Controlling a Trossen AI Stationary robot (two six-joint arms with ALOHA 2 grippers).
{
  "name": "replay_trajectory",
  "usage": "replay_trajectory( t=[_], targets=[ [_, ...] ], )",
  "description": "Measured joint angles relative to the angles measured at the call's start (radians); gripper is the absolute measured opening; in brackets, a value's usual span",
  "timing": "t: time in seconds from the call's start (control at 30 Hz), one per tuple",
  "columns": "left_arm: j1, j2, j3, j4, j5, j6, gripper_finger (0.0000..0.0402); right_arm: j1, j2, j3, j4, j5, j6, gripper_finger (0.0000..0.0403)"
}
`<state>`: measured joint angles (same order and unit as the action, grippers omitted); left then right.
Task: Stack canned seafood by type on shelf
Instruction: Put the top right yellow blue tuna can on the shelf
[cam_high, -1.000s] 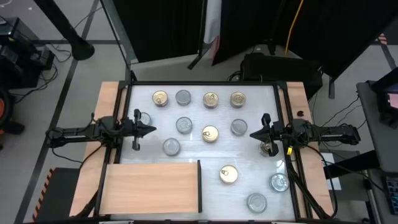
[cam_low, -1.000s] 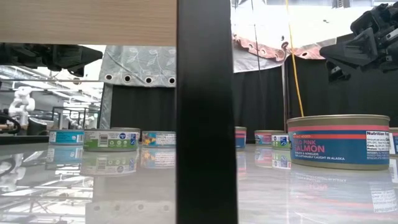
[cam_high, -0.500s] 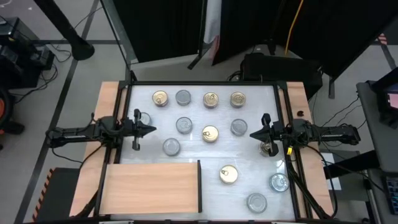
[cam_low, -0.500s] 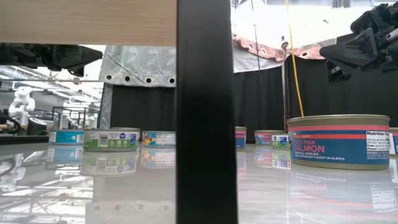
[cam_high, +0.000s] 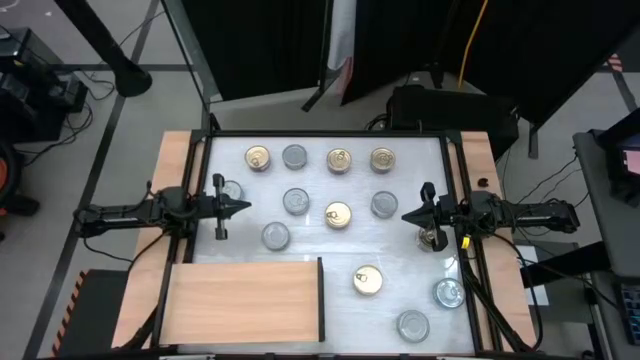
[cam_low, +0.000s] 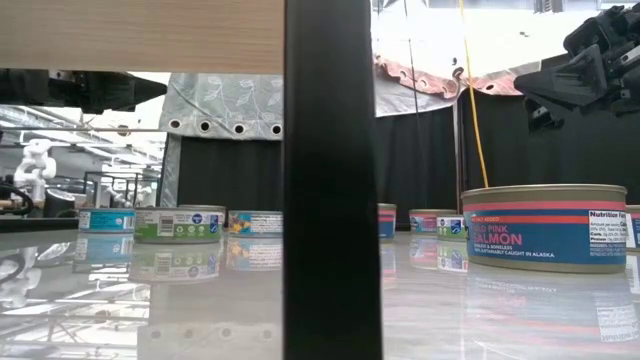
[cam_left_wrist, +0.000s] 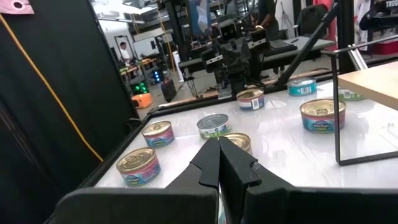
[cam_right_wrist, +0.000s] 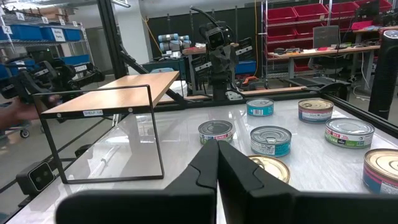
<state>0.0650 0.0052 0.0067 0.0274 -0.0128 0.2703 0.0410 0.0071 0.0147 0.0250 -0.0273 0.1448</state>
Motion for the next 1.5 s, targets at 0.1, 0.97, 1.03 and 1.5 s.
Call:
replay_trajectory(
  t=[0.1,0.97,1.03,1.5],
  targets=[
    [0.0,0.0,0.0,0.005,0.0,0.0,0.0,0.0,0.0,0.0,0.0,0.0,0.0,0.0],
    [0.0,0.005,0.053,0.057,0.047,-0.239,0.0,-0.002,0.0,0.0,0.007,0.076,0.0,0.0],
    [0.0,0.02,0.135,0.066,0.023,-0.272,0.0,-0.002,0.0,0.0,0.007,0.076,0.0,0.0],
    [0.0,0.509,0.946,-0.432,-0.096,-0.204,0.0,-0.002,0.0,0.0,0.008,0.08,-0.001,0.0]
  ],
)
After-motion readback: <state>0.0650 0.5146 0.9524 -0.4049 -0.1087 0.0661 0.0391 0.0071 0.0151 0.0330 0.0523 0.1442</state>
